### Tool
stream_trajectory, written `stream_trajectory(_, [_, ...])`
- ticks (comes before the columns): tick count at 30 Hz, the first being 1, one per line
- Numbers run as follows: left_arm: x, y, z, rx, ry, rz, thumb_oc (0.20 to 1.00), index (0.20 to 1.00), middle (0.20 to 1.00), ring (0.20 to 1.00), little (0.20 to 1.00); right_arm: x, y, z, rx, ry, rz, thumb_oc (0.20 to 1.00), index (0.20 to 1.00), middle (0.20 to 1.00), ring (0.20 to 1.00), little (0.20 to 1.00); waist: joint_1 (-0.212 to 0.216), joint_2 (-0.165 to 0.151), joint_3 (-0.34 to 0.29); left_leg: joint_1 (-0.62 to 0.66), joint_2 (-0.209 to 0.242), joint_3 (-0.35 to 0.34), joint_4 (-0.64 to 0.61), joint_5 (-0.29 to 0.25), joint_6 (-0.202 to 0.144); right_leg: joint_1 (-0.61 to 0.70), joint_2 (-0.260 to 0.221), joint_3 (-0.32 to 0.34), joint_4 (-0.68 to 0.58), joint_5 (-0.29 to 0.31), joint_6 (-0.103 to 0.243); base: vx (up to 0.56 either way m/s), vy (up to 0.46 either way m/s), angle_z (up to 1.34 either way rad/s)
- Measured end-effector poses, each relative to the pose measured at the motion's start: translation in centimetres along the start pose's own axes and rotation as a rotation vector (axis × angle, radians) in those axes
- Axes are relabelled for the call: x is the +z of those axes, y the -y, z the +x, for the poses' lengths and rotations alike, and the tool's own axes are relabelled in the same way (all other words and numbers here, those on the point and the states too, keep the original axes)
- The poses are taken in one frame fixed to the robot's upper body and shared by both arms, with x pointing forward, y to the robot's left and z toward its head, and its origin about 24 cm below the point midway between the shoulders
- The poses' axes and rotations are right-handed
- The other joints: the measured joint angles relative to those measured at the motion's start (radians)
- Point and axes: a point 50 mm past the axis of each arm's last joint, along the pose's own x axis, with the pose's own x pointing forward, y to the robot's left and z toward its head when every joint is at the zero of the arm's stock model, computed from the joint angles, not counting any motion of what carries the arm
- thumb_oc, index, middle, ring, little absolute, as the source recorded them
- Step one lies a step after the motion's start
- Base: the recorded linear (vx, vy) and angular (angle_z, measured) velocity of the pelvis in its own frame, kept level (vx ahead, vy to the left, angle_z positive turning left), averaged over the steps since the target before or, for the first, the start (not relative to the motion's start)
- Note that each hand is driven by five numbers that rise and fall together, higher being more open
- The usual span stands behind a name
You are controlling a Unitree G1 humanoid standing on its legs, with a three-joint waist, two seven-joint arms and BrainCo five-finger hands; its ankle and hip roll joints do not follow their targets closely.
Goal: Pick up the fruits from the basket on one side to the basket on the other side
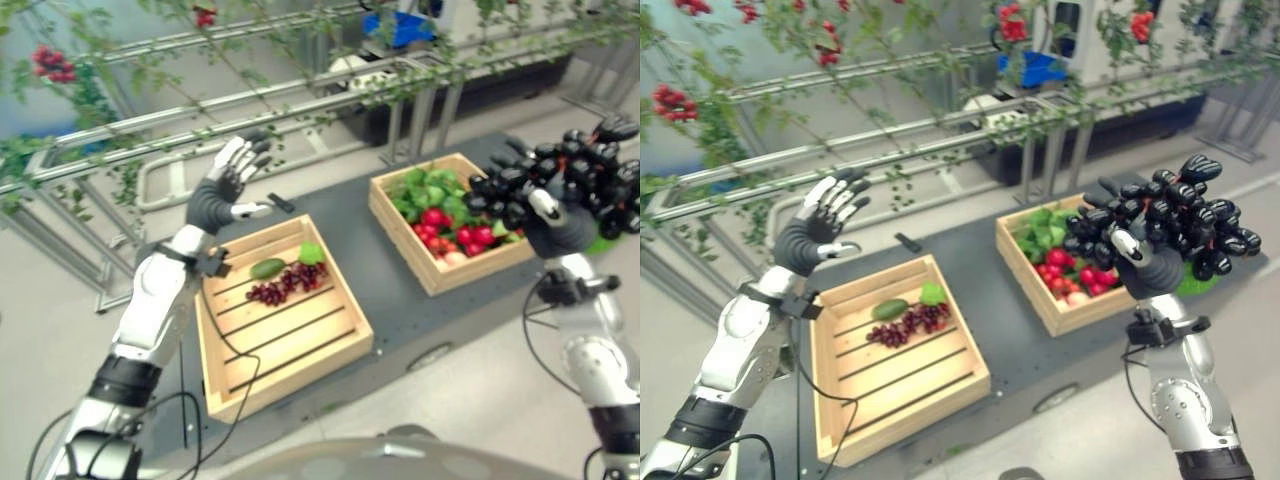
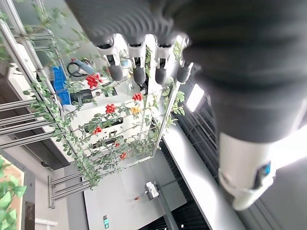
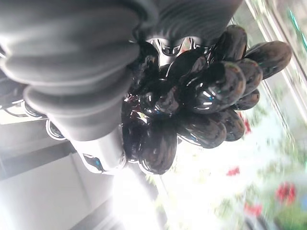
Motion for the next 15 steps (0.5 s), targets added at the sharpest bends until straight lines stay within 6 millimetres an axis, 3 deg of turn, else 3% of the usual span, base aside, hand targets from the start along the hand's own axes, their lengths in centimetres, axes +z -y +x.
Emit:
stream_trajectory(1, [0.1,-0.2,-0.1,0.013,0.000,0.004,1.000,1.000,1.000,1.000,1.000,0.2,0.1,0.0,-0.009,0.010,-0.006,0.200,0.200,0.200,0.200,0.200,0.001,-0.002,0.008,0.000,0.005,0.005,0.004,-0.004,0.003,-0.003,-0.003,0.006,0.007,-0.001,0.002,-0.16,0.184,-0.87])
stream_trajectory(4, [0.2,-1.2,-1.2,0.095,0.007,0.008,1.000,1.000,1.000,1.000,1.000,1.4,0.8,-0.2,-0.060,0.068,-0.052,0.200,0.200,0.200,0.200,0.200,-0.049,-0.016,0.044,0.000,-0.024,0.090,0.013,-0.028,0.021,-0.067,0.007,0.118,0.037,0.022,0.028,-0.21,0.155,-1.04])
stream_trajectory(5, [0.2,-1.3,-1.3,0.101,0.007,0.010,1.000,1.000,1.000,1.000,1.000,1.5,0.9,-0.2,-0.065,0.072,-0.058,0.200,0.200,0.200,0.200,0.200,-0.042,-0.015,0.052,0.004,-0.022,0.106,0.009,-0.030,0.022,-0.070,0.001,0.119,0.036,0.028,0.038,-0.26,0.074,-1.17])
stream_trajectory(6, [0.4,-1.5,-1.4,0.118,0.021,0.013,1.000,1.000,1.000,1.000,1.000,1.6,1.0,-0.3,-0.077,0.071,-0.080,0.200,0.200,0.200,0.200,0.200,-0.070,-0.035,0.071,-0.008,-0.041,0.151,0.020,-0.034,0.030,-0.103,0.007,0.144,0.019,0.074,0.058,-0.28,0.026,-1.13])
stream_trajectory(7, [0.7,-1.7,-1.3,0.128,0.035,0.019,1.000,1.000,1.000,1.000,1.000,1.6,1.0,-0.3,-0.080,0.070,-0.088,0.200,0.200,0.200,0.200,0.200,-0.063,-0.030,0.078,-0.018,-0.028,0.173,0.026,-0.036,0.033,-0.108,-0.005,0.146,0.004,0.092,0.071,-0.24,-0.008,-1.47])
stream_trajectory(8, [1.1,-1.9,-1.0,0.142,0.056,0.024,1.000,1.000,1.000,1.000,1.000,1.5,1.2,-0.4,-0.094,0.070,-0.098,0.200,0.200,0.200,0.200,0.200,-0.066,-0.045,0.101,-0.021,-0.030,0.214,0.032,-0.045,0.041,-0.132,-0.014,0.120,-0.054,0.134,0.108,-0.15,0.045,-1.28])
stream_trajectory(9, [1.2,-2.0,-0.9,0.159,0.070,0.027,1.000,1.000,1.000,1.000,1.000,1.3,1.3,-0.4,-0.102,0.071,-0.099,0.200,0.200,0.200,0.200,0.200,-0.054,-0.047,0.107,-0.025,-0.023,0.259,0.031,-0.051,0.048,-0.141,-0.044,0.046,-0.074,0.152,0.124,-0.14,0.053,-1.61])
stream_trajectory(10, [1.1,-2.1,-1.1,0.179,0.067,0.038,1.000,1.000,1.000,1.000,1.000,0.9,1.5,-0.6,-0.124,0.068,-0.097,0.200,0.200,0.200,0.200,0.200,-0.041,-0.051,0.110,-0.030,-0.016,0.297,0.034,-0.055,0.050,-0.153,-0.119,-0.149,-0.100,0.142,0.119,-0.15,0.078,-1.49])
stream_trajectory(11, [1.1,-2.1,-1.2,0.197,0.066,0.042,1.000,1.000,1.000,1.000,1.000,0.8,1.5,-0.7,-0.136,0.068,-0.099,0.200,0.200,0.200,0.200,0.200,-0.022,-0.050,0.111,-0.029,-0.011,0.309,0.033,-0.054,0.049,-0.152,-0.157,-0.269,-0.097,0.142,0.125,-0.19,0.032,-1.64])
stream_trajectory(12, [1.0,-2.3,-1.6,0.222,0.063,0.061,1.000,1.000,1.000,1.000,1.000,0.9,1.5,-0.6,-0.136,0.067,-0.113,0.200,0.200,0.200,0.200,0.200,0.012,-0.043,0.113,-0.028,0.007,0.362,0.043,-0.054,0.048,-0.149,-0.245,-0.485,-0.017,0.122,0.119,-0.17,0.034,-1.48])
stream_trajectory(13, [1.0,-2.6,-1.9,0.244,0.060,0.067,1.000,1.000,1.000,1.000,1.000,0.9,1.5,-0.5,-0.133,0.067,-0.119,0.200,0.200,0.200,0.200,0.200,0.034,-0.034,0.116,-0.024,0.028,0.385,0.047,-0.057,0.043,-0.135,-0.292,-0.598,0.061,0.104,0.127,-0.14,-0.001,-1.31])
stream_trajectory(15, [1.2,-3.2,-2.4,0.283,0.061,0.078,1.000,1.000,1.000,1.000,1.000,0.7,1.3,-0.3,-0.125,0.061,-0.121,0.200,0.200,0.200,0.200,0.200,0.071,-0.041,0.112,-0.013,0.039,0.390,0.038,-0.053,0.018,-0.081,-0.315,-0.643,0.088,0.121,0.139,-0.05,-0.083,-0.88])
